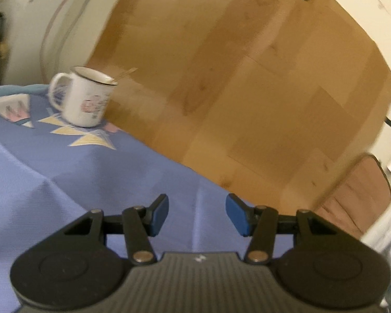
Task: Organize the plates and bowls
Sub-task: 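Lift the small floral bowl with the right gripper, then carry the bowl with the right gripper while the left gripper closes on its rim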
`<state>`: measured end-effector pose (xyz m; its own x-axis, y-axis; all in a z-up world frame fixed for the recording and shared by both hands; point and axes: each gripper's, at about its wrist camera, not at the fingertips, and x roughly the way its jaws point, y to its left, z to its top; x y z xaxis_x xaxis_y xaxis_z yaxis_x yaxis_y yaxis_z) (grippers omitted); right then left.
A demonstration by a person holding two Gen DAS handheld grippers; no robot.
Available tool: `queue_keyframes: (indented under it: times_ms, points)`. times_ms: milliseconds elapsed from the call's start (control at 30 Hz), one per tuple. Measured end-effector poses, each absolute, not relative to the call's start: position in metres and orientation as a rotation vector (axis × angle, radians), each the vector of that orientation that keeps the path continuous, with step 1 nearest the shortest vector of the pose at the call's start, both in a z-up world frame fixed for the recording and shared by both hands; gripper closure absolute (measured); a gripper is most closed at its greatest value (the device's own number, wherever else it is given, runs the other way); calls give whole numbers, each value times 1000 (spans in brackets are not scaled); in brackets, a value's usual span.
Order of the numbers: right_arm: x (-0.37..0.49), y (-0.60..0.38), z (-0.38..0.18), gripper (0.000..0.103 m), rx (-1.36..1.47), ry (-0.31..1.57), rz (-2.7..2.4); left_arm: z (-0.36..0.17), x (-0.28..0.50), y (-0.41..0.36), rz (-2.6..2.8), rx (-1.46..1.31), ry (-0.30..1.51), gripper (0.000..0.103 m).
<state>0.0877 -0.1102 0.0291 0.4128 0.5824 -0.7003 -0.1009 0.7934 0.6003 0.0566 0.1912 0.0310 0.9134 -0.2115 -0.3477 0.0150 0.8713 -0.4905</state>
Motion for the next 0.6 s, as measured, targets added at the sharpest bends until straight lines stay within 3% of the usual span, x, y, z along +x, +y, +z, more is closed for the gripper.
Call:
queue_keyframes:
  times_ms: [200, 367, 467, 600]
  points:
    - [50, -127, 11, 94, 501, 1028, 408, 27, 56, 169, -209, -443, 419, 54]
    - [34, -135, 23, 84, 488, 906, 391, 26, 45, 157, -215, -420, 479, 56]
    - [19, -145, 39, 71, 421, 779, 374, 32, 24, 156, -228, -436, 505, 56]
    - [10, -153, 38, 71, 400, 742, 383, 42, -3, 146, -261, -402, 534, 56]
